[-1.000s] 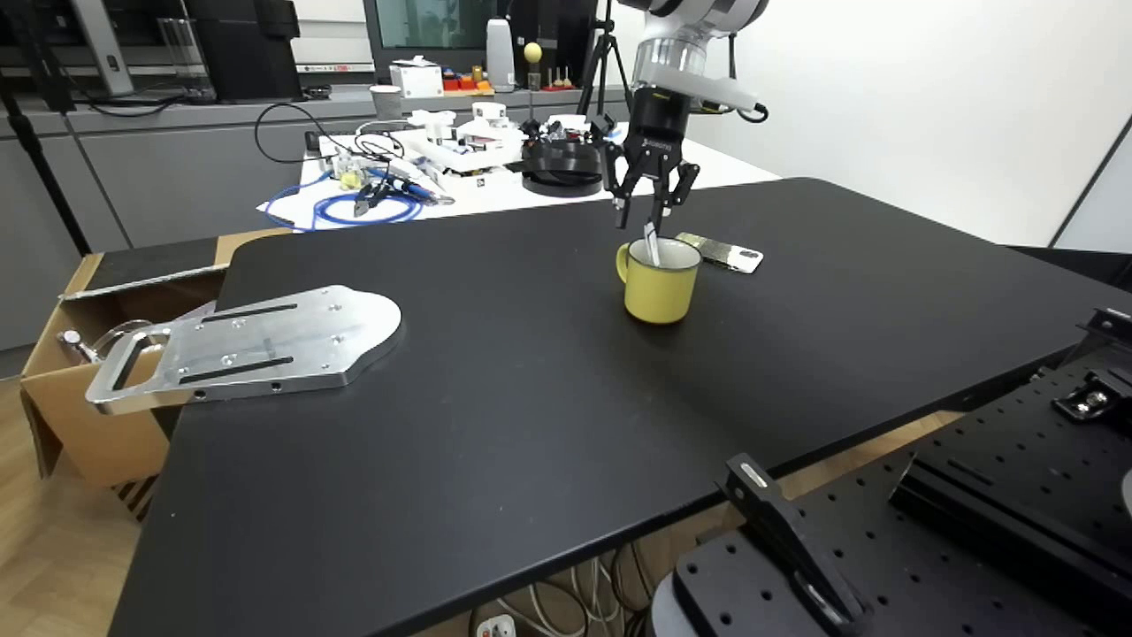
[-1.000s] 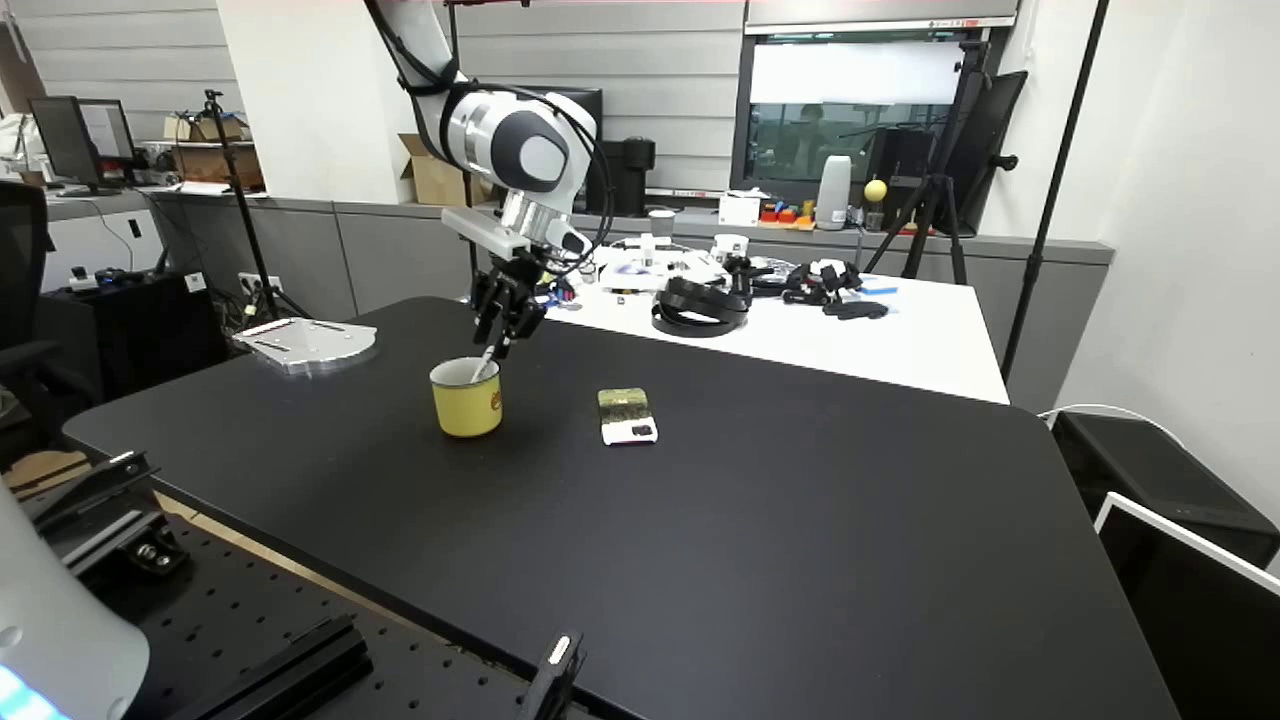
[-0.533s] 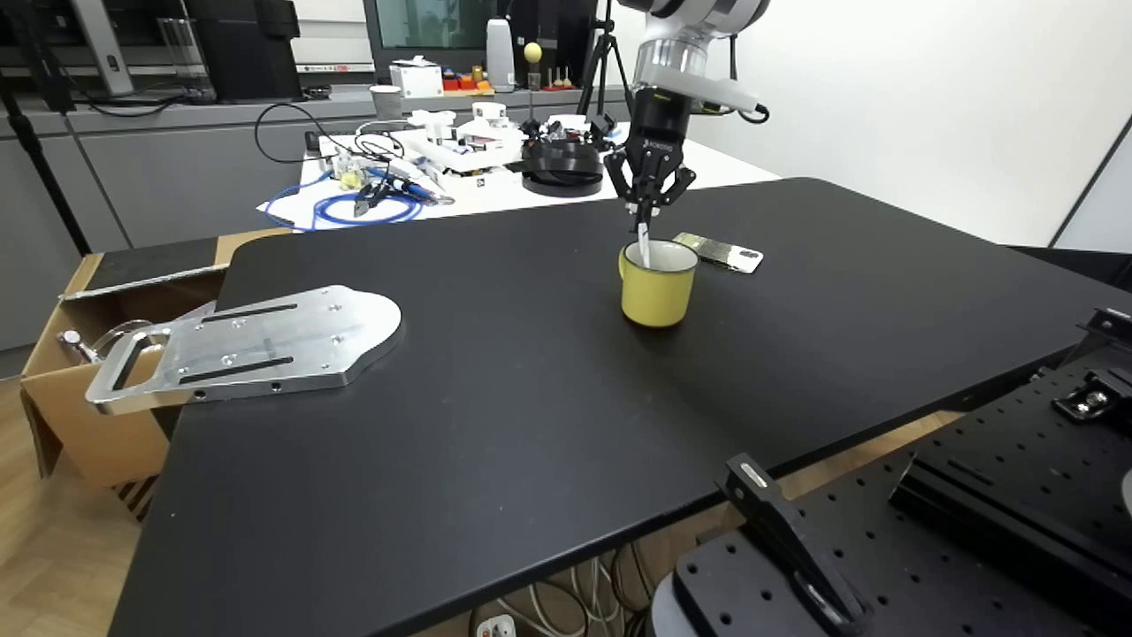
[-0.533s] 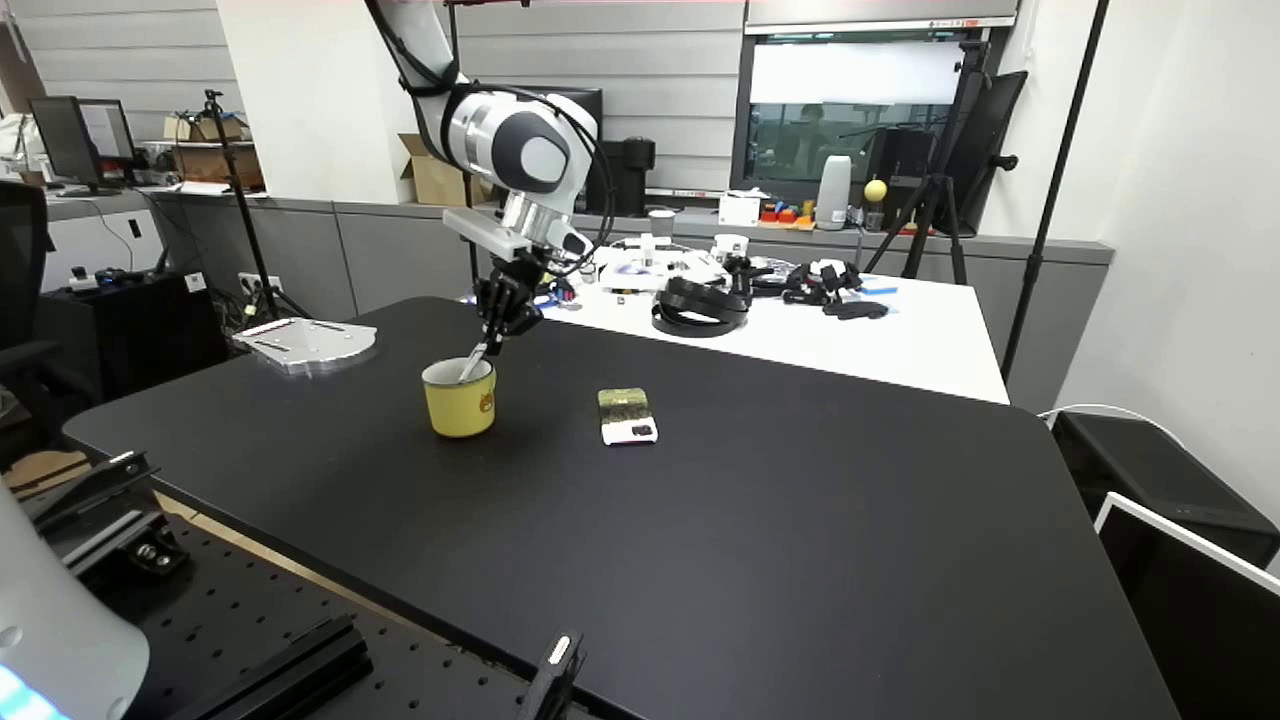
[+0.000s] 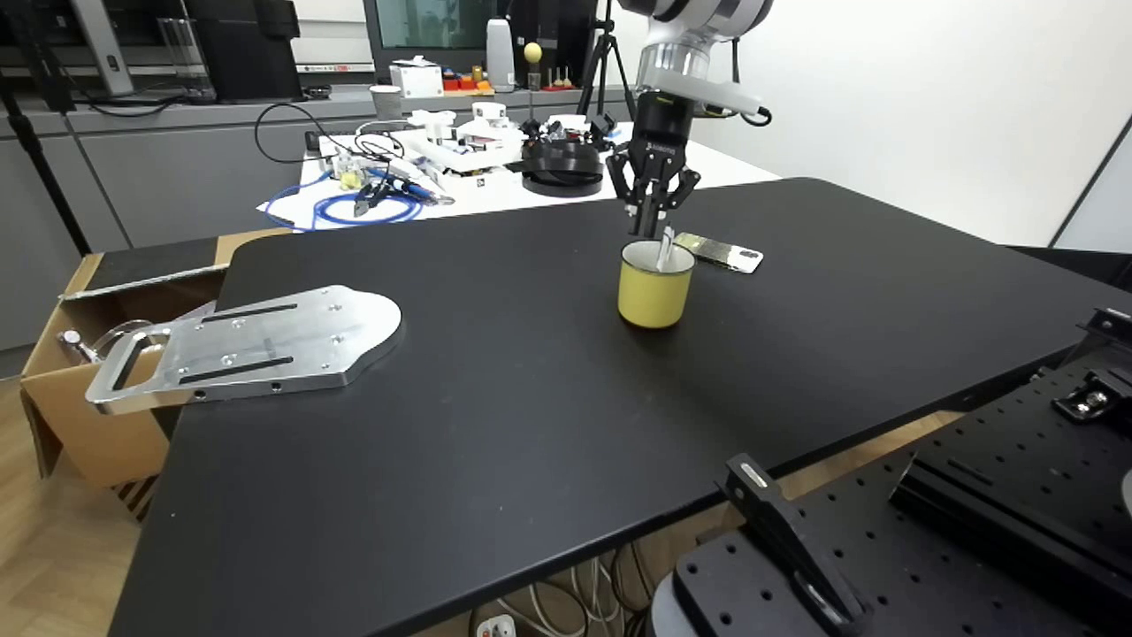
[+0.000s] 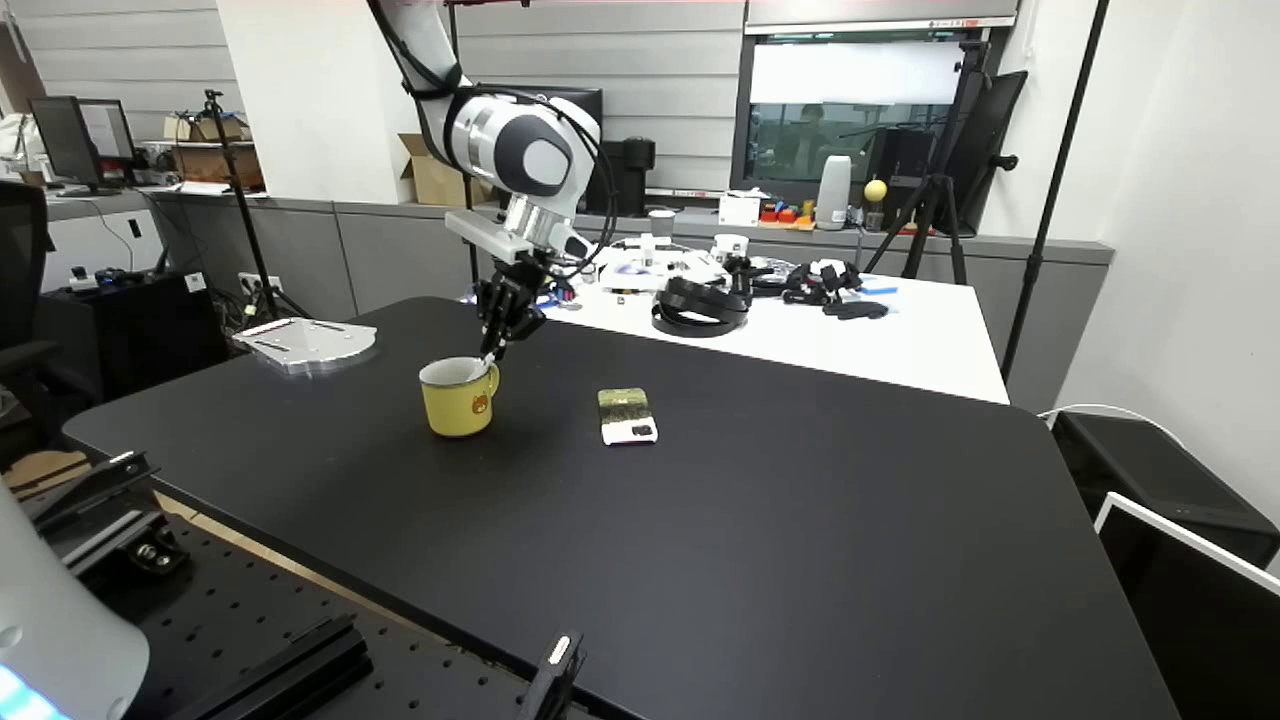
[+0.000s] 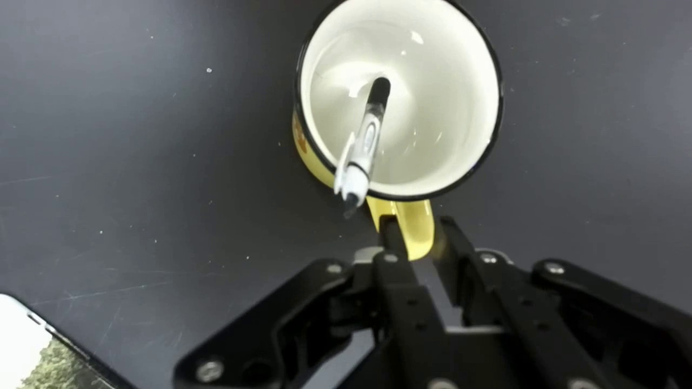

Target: Remove the pen from the cup and put it on the table

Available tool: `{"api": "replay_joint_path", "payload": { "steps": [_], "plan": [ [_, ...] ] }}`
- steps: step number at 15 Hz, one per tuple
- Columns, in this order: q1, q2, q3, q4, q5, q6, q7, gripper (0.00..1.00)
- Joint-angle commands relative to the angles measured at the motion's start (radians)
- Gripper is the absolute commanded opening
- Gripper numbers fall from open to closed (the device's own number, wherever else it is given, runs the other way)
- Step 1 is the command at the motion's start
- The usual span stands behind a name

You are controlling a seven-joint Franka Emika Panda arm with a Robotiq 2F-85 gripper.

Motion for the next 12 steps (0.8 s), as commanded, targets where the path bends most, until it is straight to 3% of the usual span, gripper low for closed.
{"api": "replay_joint_path", "payload": {
  "steps": [1,8,12],
  "plan": [
    [-0.008,-0.004,0.002,0.009,-0.002,-0.026,0.009,0.53],
    [0.000,-0.030,-0.023,-0.003,-0.025,-0.078,0.048,0.98],
    [0.012,-0.051,-0.060,-0.017,-0.043,-0.107,0.137,1.00]
  ]
}}
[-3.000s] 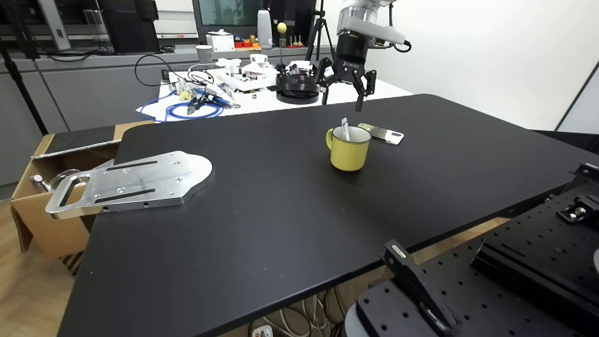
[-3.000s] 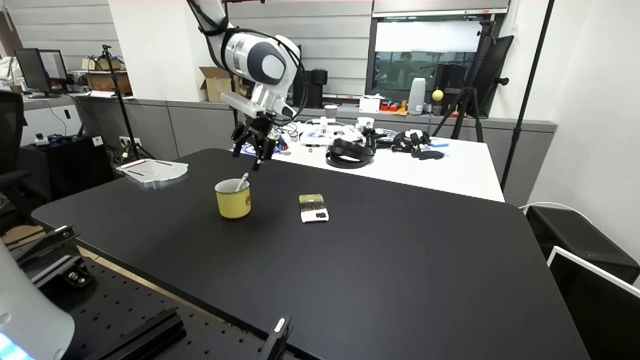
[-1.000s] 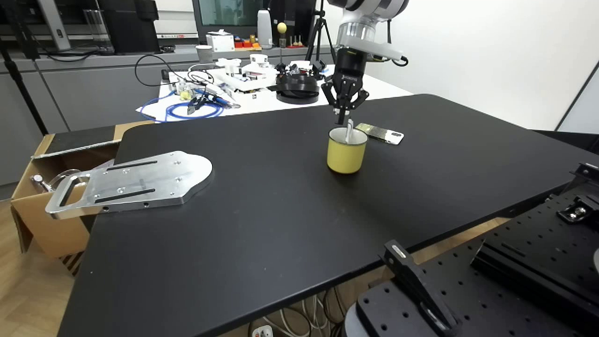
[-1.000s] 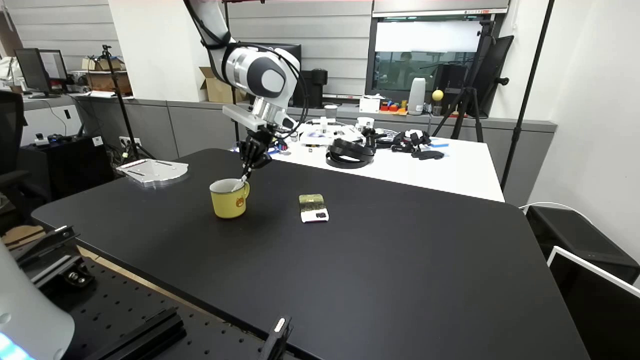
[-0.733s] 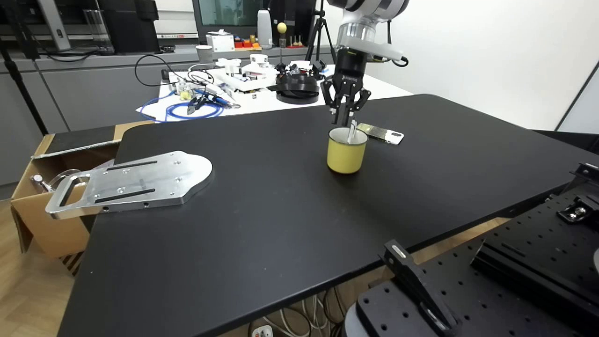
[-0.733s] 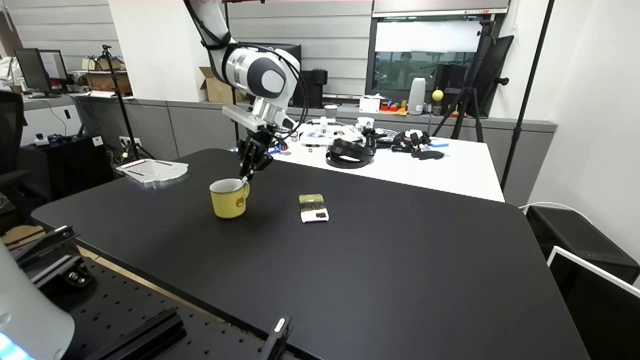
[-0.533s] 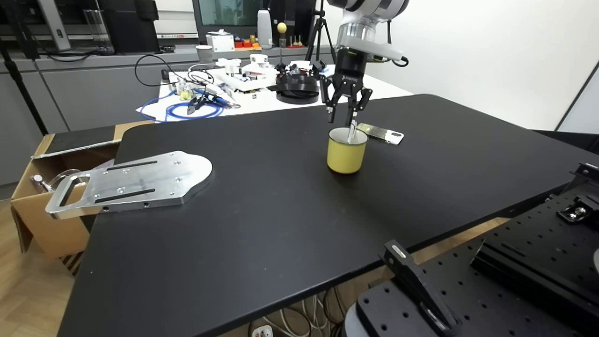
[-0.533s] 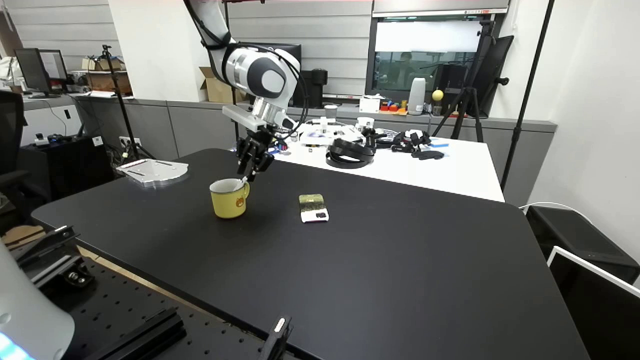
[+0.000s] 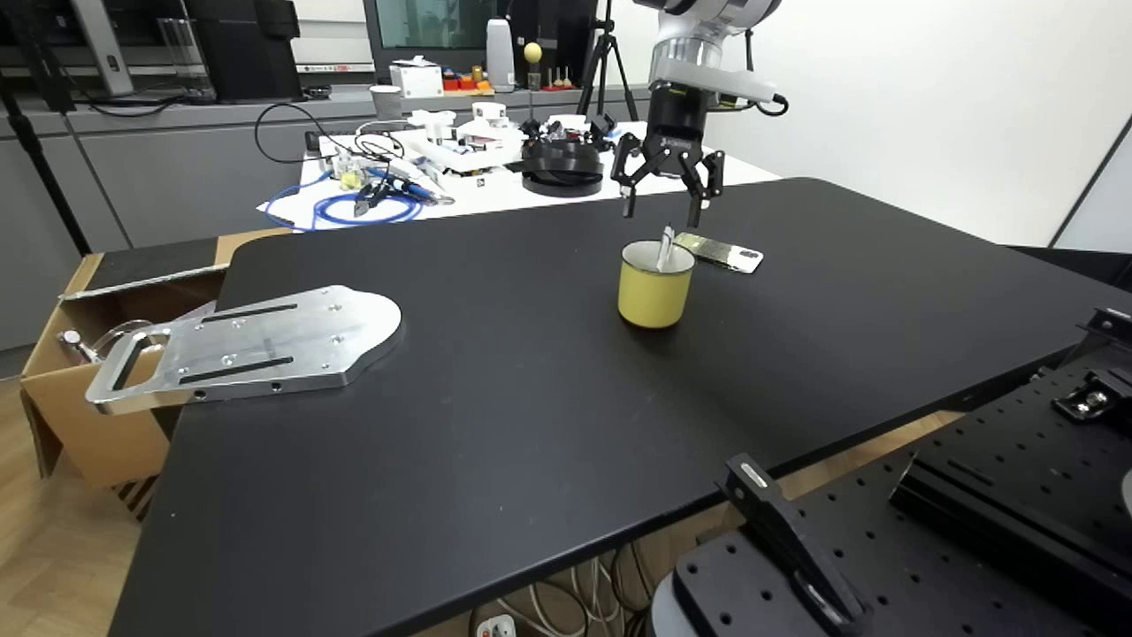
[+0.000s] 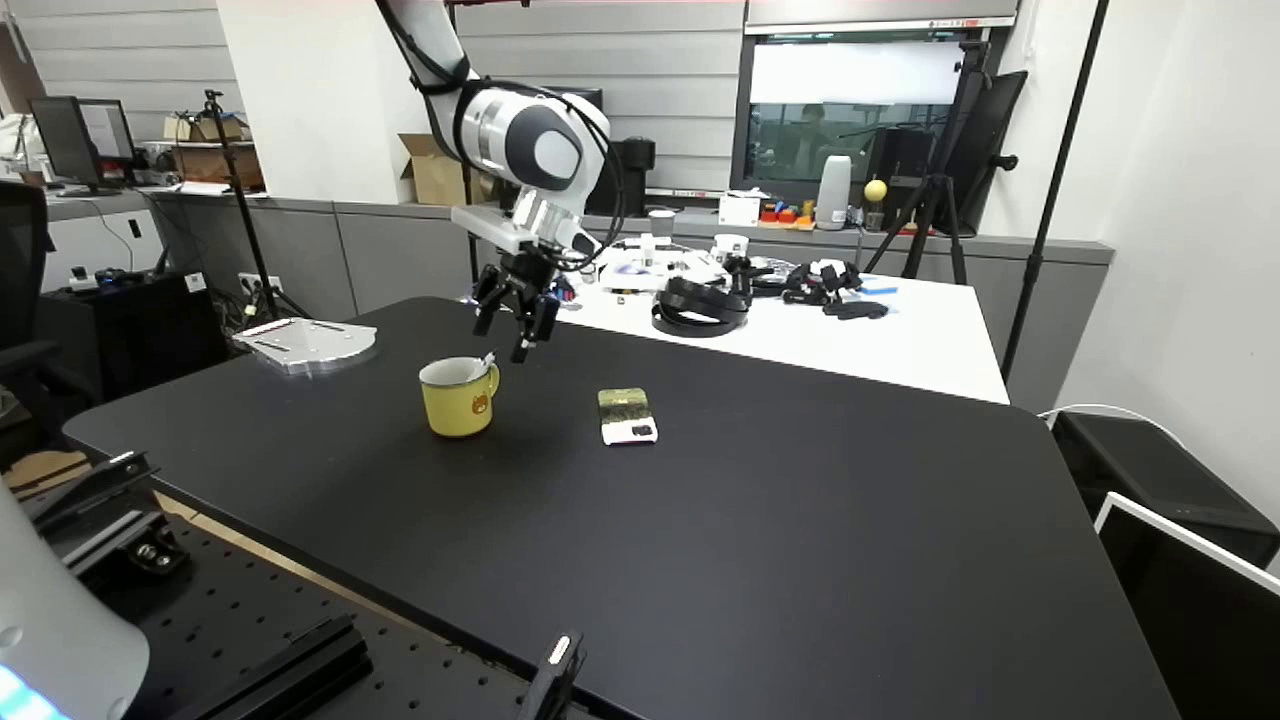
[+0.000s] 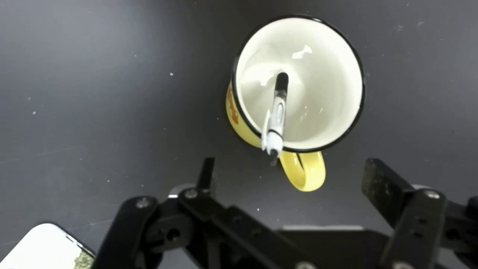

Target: Remove the pen from the cup and put it on the table

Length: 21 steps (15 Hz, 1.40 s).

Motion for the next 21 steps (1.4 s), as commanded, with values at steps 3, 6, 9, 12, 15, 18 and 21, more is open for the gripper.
{"api": "replay_joint_path", "payload": {
  "steps": [3,6,9,12,15,18,21],
  "plan": [
    [0.013,-0.037,-0.042,-0.027,-0.005,-0.016,0.157,1.00],
    [0.013,-0.035,-0.041,-0.031,0.005,-0.014,0.189,1.00],
    [0.020,-0.034,-0.038,-0.034,0.006,-0.016,0.214,1.00],
    [0.031,-0.035,-0.040,-0.040,0.005,-0.011,0.240,1.00],
    [0.034,-0.036,-0.040,-0.049,0.008,0.002,0.249,0.73],
    [0.034,-0.034,-0.040,-0.052,0.009,0.005,0.254,0.52],
    [0.036,-0.026,-0.041,-0.052,0.005,-0.002,0.262,0.31]
  ]
}}
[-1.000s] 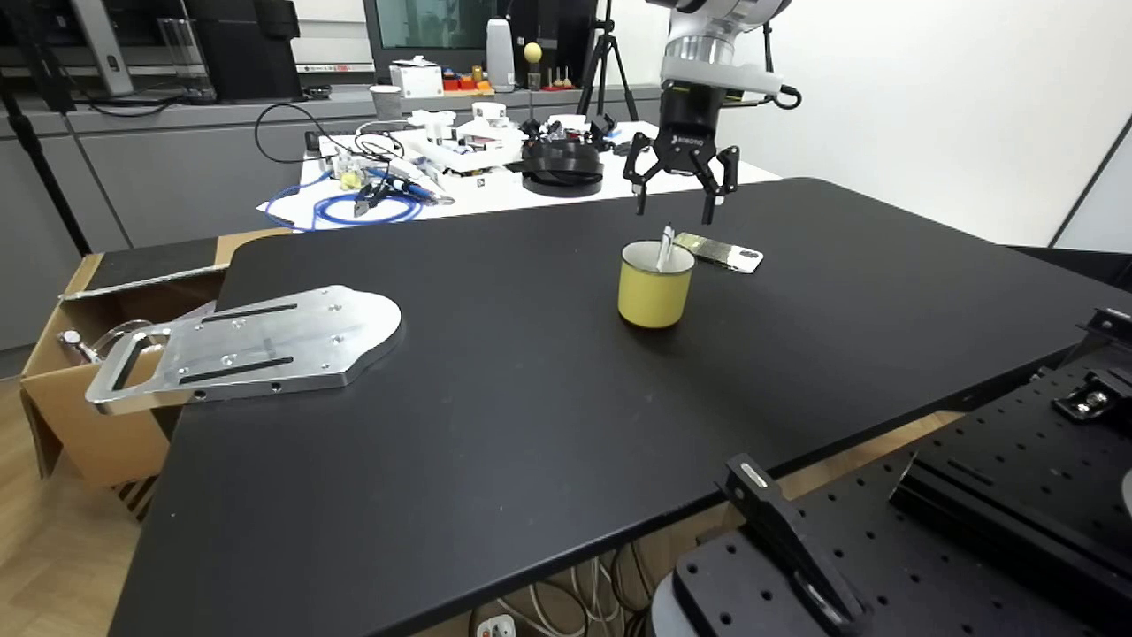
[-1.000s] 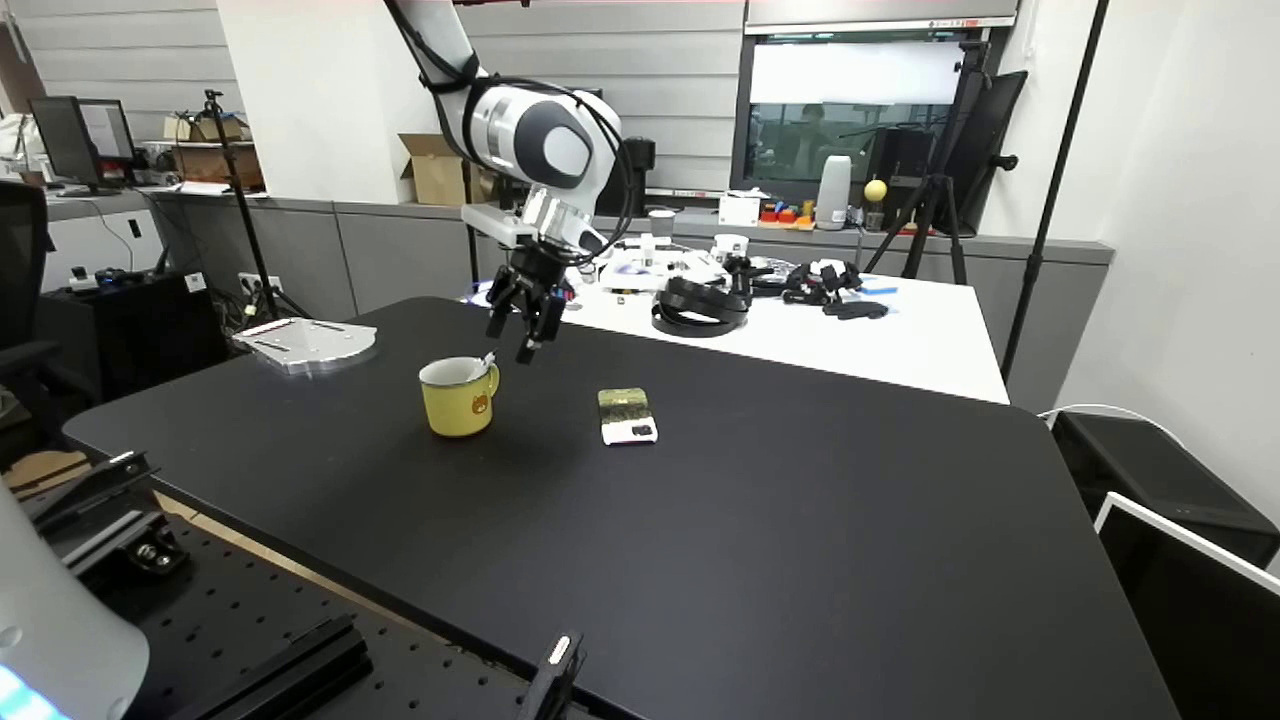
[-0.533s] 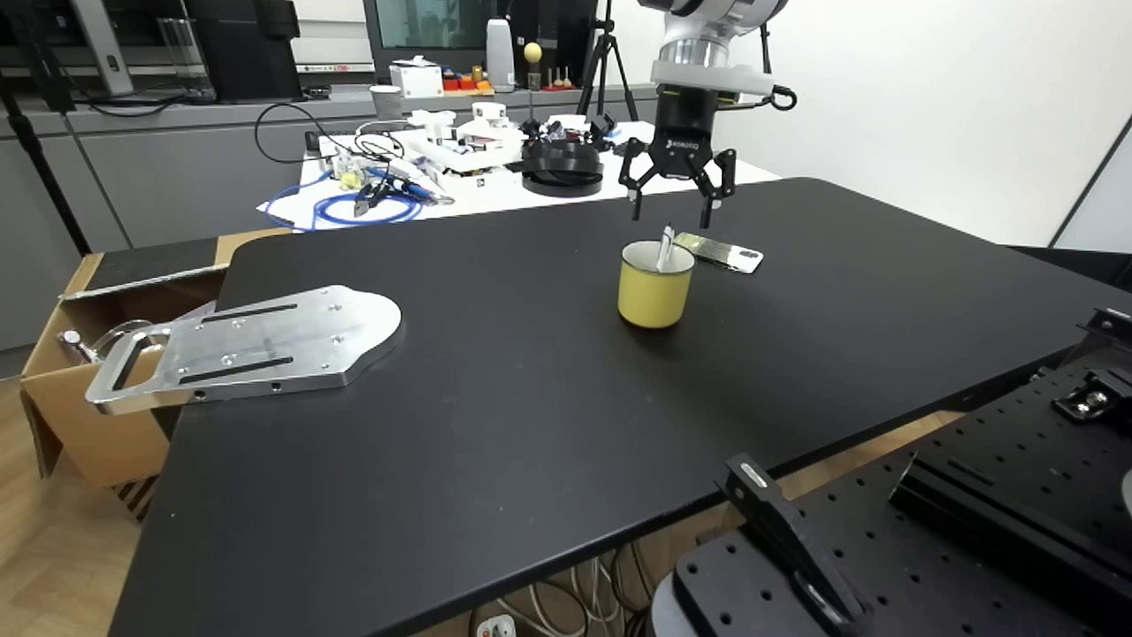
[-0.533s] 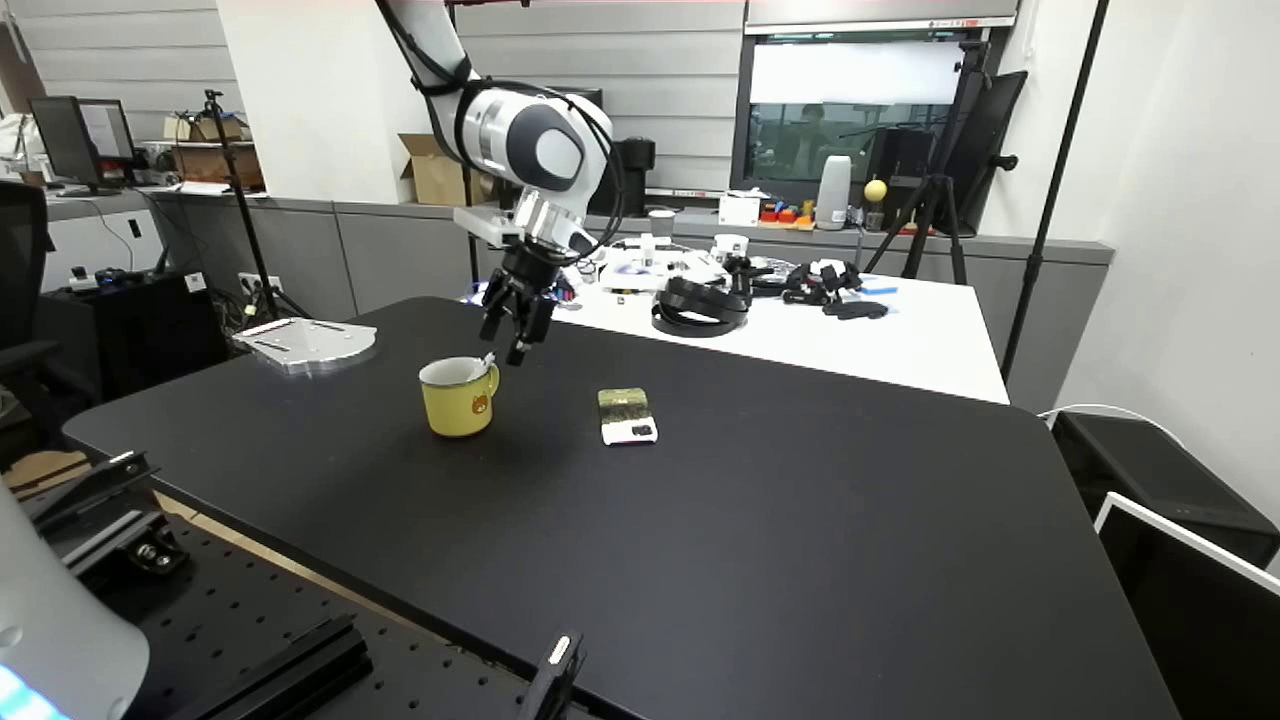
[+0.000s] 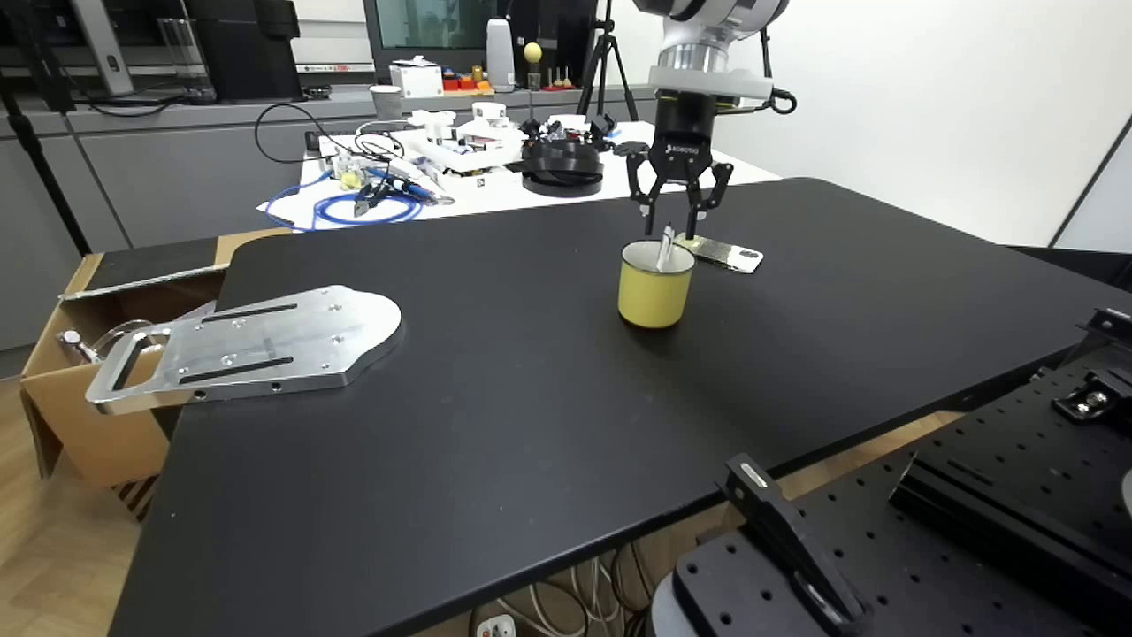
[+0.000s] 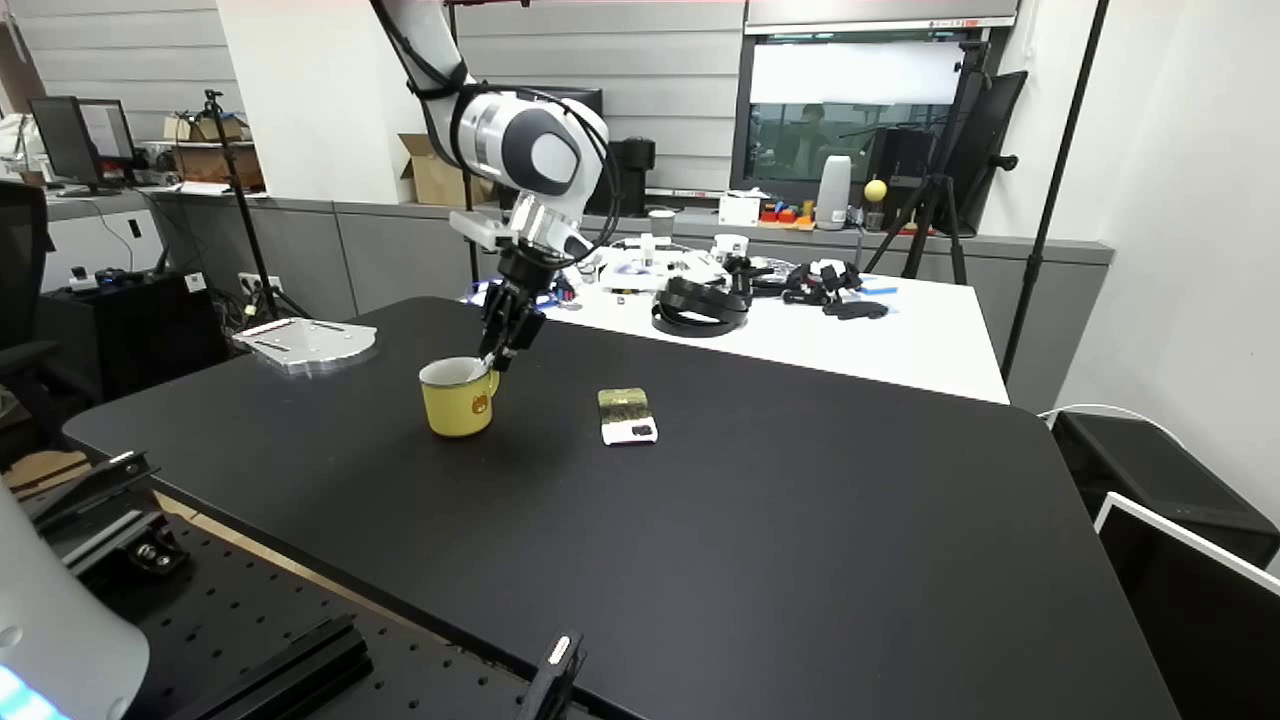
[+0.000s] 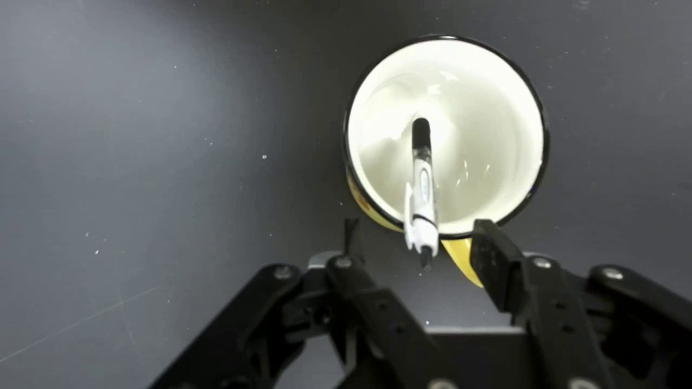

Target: Remove the pen from the cup and put it on the table

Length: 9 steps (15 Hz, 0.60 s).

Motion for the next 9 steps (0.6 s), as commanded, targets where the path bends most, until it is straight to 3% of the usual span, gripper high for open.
{"api": "replay_joint_path", "payload": {
  "steps": [1,4,5,9],
  "plan": [
    [0.011,-0.016,-0.010,-0.019,0.000,-0.003,0.045,0.25],
    [0.013,-0.012,-0.012,-0.017,-0.005,-0.008,0.056,0.04],
    [0.013,-0.012,-0.012,-0.016,-0.005,-0.009,0.057,0.01],
    [0.010,-0.021,-0.013,-0.007,-0.005,-0.025,0.056,0.04]
  ]
}}
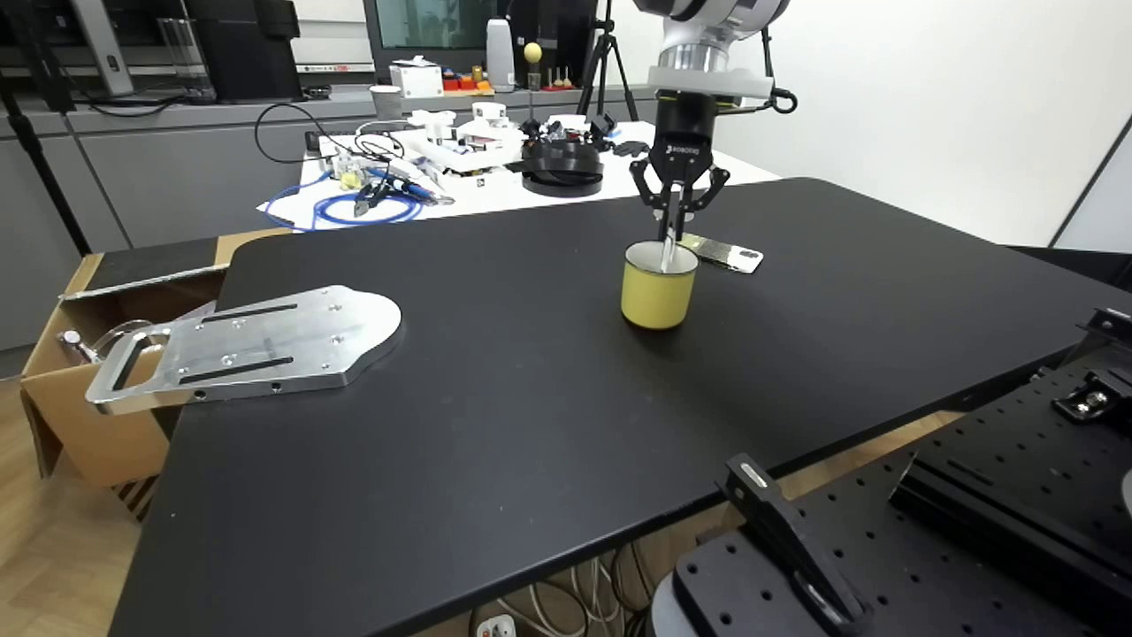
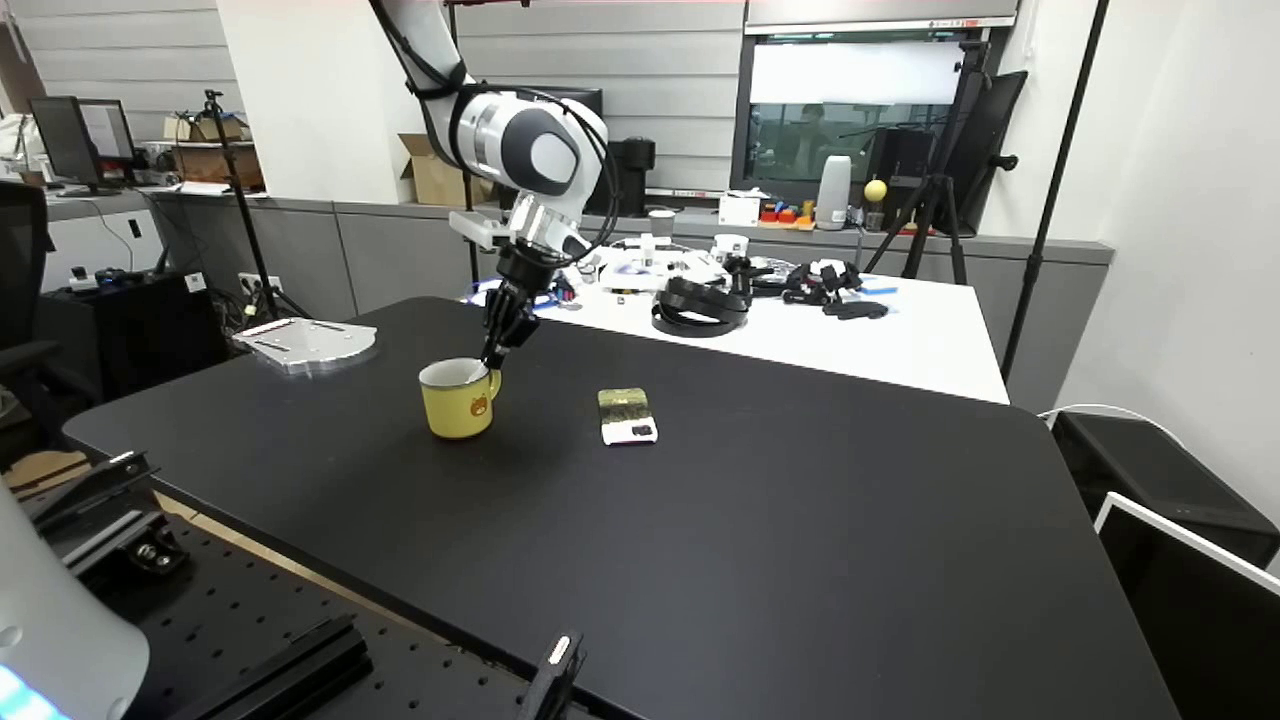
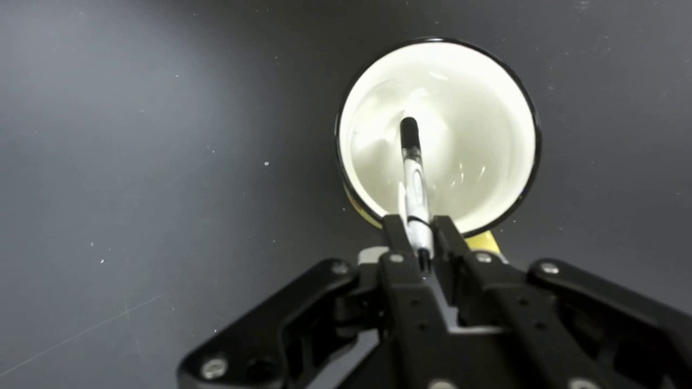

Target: Remove the pen from the cup and put it on the table

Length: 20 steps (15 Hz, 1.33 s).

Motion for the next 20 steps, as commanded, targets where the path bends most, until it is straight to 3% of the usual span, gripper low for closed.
{"api": "replay_joint_path", "payload": {
  "steps": [1,12,20],
  "plan": [
    [0.006,-0.025,-0.010,0.002,-0.004,-0.028,0.034,0.04],
    [-0.010,-0.167,-0.030,0.048,-0.018,-0.070,0.025,0.04],
    [-0.094,-0.140,-0.111,0.026,-0.033,-0.063,0.012,0.04]
  ]
}}
